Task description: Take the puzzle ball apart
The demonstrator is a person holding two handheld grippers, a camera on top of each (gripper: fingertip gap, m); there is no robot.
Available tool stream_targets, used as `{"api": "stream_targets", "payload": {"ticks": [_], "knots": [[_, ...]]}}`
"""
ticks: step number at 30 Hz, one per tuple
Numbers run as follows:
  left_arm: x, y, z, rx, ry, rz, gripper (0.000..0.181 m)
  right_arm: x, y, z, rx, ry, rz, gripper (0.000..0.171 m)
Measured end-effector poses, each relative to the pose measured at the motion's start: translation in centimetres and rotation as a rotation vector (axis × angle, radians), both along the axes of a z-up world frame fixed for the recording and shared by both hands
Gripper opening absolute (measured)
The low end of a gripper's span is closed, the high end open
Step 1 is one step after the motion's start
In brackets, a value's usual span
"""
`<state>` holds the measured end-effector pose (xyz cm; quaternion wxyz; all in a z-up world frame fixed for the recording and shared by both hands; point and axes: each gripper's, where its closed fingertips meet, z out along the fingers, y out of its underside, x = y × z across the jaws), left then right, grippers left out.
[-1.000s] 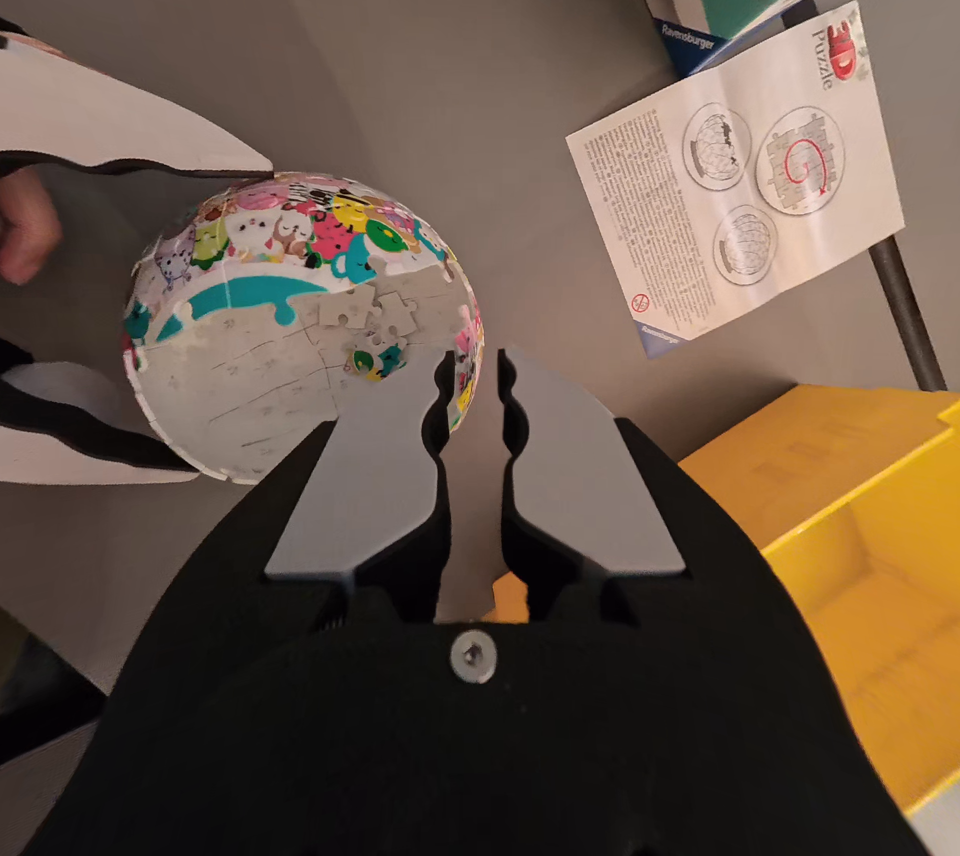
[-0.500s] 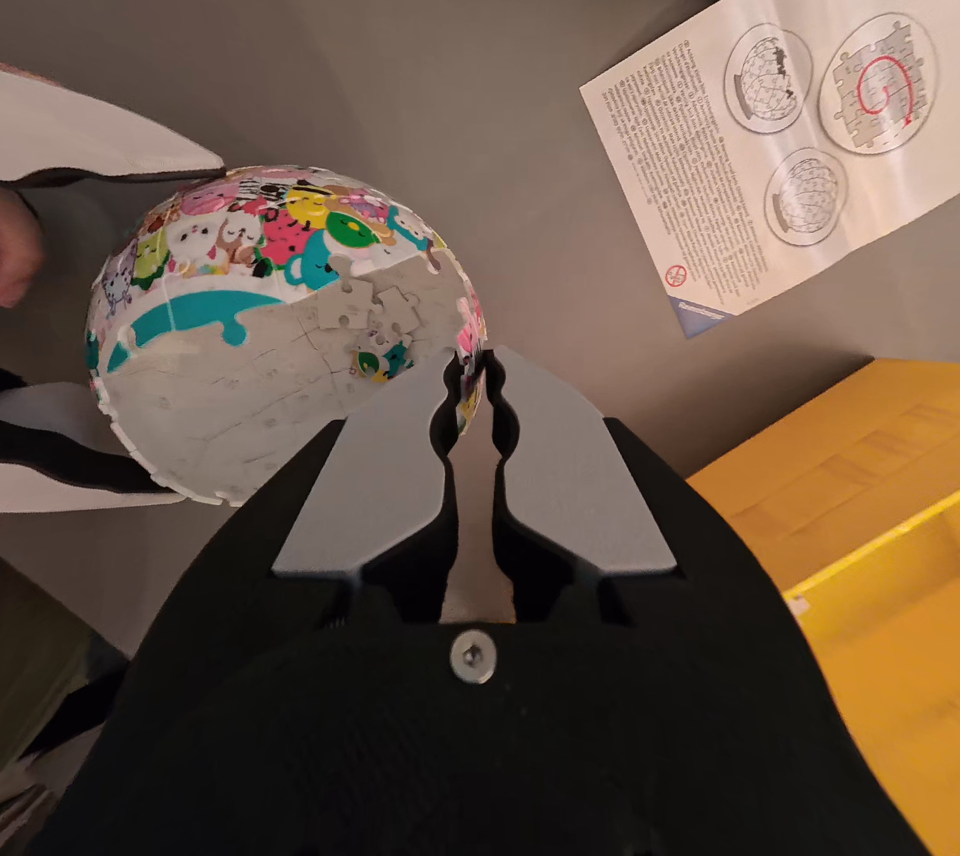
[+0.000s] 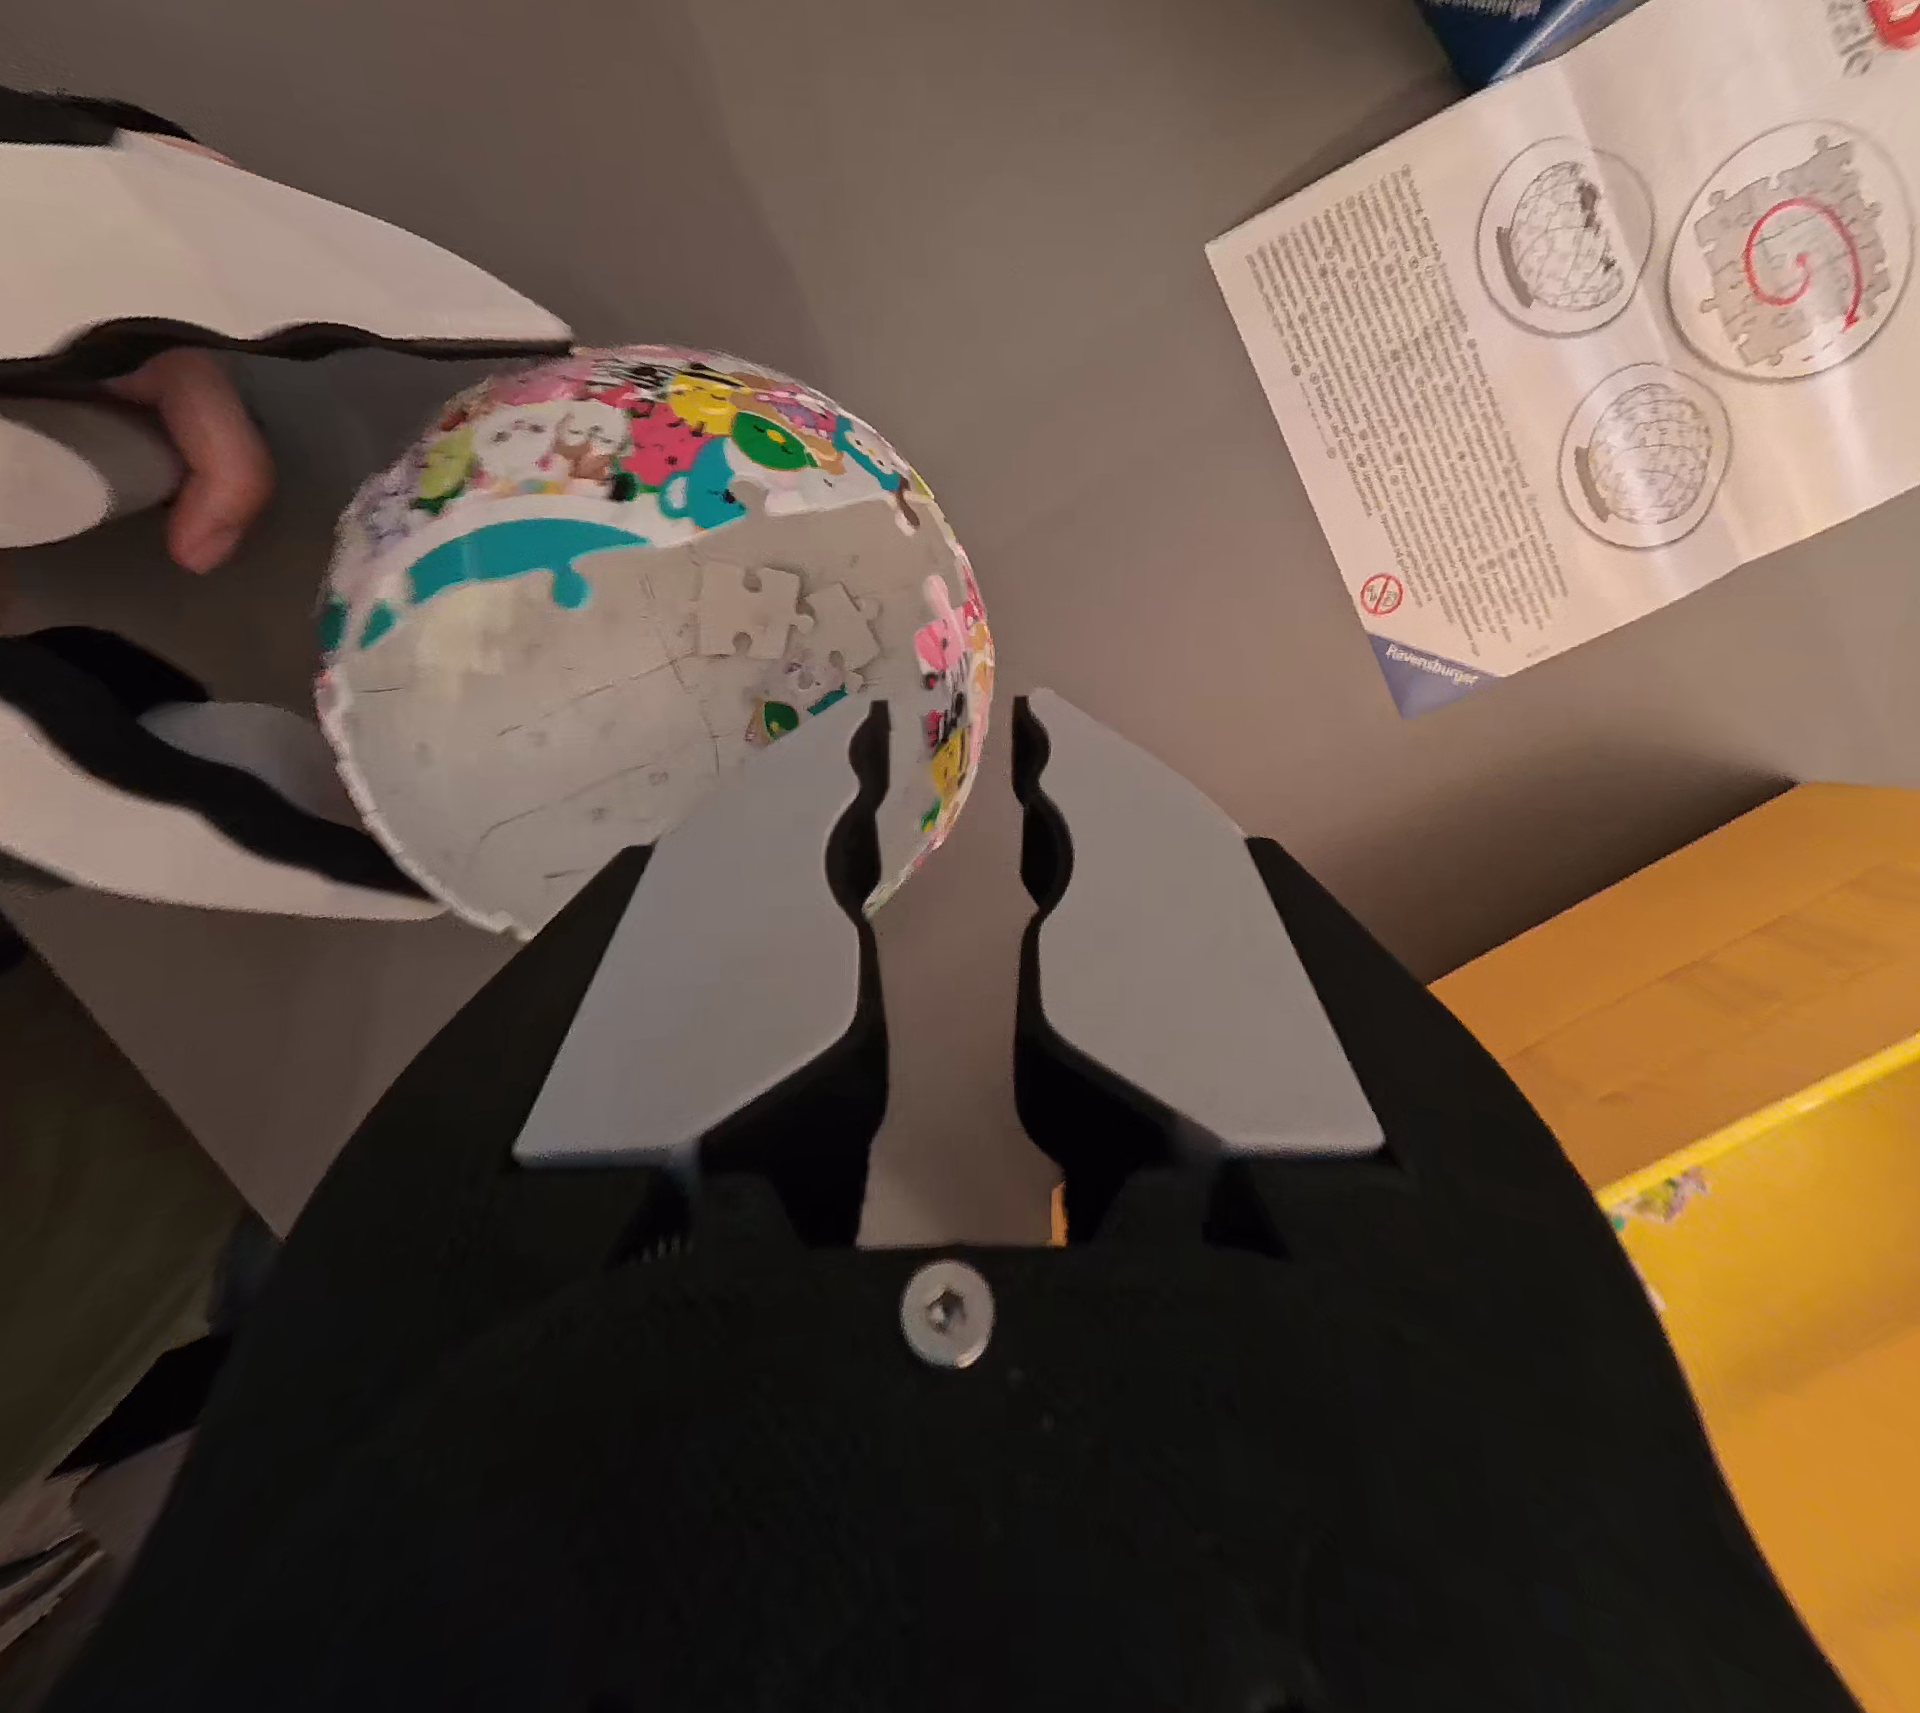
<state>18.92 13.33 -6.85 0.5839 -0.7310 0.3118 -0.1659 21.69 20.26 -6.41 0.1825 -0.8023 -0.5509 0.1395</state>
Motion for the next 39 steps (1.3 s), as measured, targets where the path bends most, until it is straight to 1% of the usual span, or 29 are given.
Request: {"api": "stream_targets", "payload": {"ticks": [2,6,7,8,9,10,11,13,15,17,19,21,23,24,26,27,28,29,30,31,33,35,37,39], "knots": [[-0.1,-0.2,0.0,-0.001,0.002,-0.005,0.106,0.1,-0.2,1.5,0.015,0.072,0.007,0.027],[-1.5,-1.6,1.6,0.012,-0.039,-0.032,0.103,1.9,-0.2,3.1,0.057,0.195,-0.076,0.029],[-2.0,-2.0,2.3,0.011,-0.053,-0.054,0.100,2.2,-0.3,3.2,0.063,0.226,-0.099,0.029],[-2.5,-2.4,3.1,0.005,-0.054,-0.098,0.090,2.3,-0.5,3.2,0.067,0.258,-0.112,0.029],[-2.8,-2.7,3.9,-0.012,-0.035,-0.152,0.075,2.3,-0.7,3.2,0.081,0.285,-0.114,0.029],[-3.5,-2.3,4.7,-0.030,0.005,-0.175,0.067,2.2,-0.8,3.2,0.110,0.306,-0.114,0.029],[-4.2,-1.4,5.6,-0.034,0.062,-0.170,0.063,2.0,-0.8,3.2,0.141,0.325,-0.110,0.029],[-4.8,0.6,7.9,0.014,0.169,-0.205,0.039,1.7,-0.5,3.1,0.207,0.350,-0.101,0.026],[-3.9,2.4,9.2,0.028,0.254,-0.307,0.039,1.5,-0.1,3.1,0.278,0.374,-0.078,0.023],[-2.8,3.7,9.1,-0.012,0.322,-0.422,0.036,1.3,-0.5,3.5,0.301,0.421,-0.057,0.019],[-1.7,3.6,8.6,-0.117,0.307,-0.550,0.031,0.7,-2.0,4.3,0.296,0.507,0.018,0.019],[-1.4,3.1,8.7,-0.191,0.255,-0.630,0.025,0.4,-3.5,5.0,0.332,0.555,0.120,0.020],[-1.8,3.5,8.9,-0.200,0.236,-0.616,0.025,0.4,-3.2,5.0,0.422,0.522,0.170,0.024],[-2.1,3.8,8.8,-0.242,0.232,-0.594,0.027,0.2,-3.2,5.0,0.460,0.517,0.218,0.025],[-2.3,3.2,8.0,-0.396,0.240,-0.571,0.029,-1.1,-4.1,5.7,0.531,0.588,0.367,0.025],[-2.3,2.7,7.5,-0.432,0.266,-0.552,0.031,-1.6,-4.6,6.0,0.563,0.618,0.446,0.025],[-2.2,1.7,7.1,-0.442,0.282,-0.552,0.043,-2.0,-4.8,5.9,0.598,0.612,0.503,0.025],[-2.1,1.0,6.9,-0.432,0.274,-0.533,0.062,-2.2,-4.7,5.6,0.628,0.574,0.547,0.025],[-2.1,0.4,6.5,-0.427,0.254,-0.505,0.074,-2.4,-4.6,5.1,0.660,0.525,0.587,0.025],[-2.2,-0.4,6.0,-0.432,0.233,-0.495,0.074,-2.6,-4.3,4.9,0.706,0.485,0.619,0.025],[-2.2,-1.4,5.2,-0.393,0.173,-0.471,0.077,-3.3,-4.9,4.8,0.757,0.464,0.703,0.025],[-2.0,-1.4,4.4,-0.339,0.119,-0.431,0.081,-3.9,-5.3,4.3,0.771,0.430,0.773,0.025],[-1.8,-1.3,3.8,-0.297,0.103,-0.401,0.082,-4.2,-4.9,3.8,0.817,0.367,0.813,0.025],[-1.6,-1.3,3.8,-0.249,0.091,-0.373,0.077,-4.4,-4.3,3.2,0.852,0.310,0.835,0.025]]}}
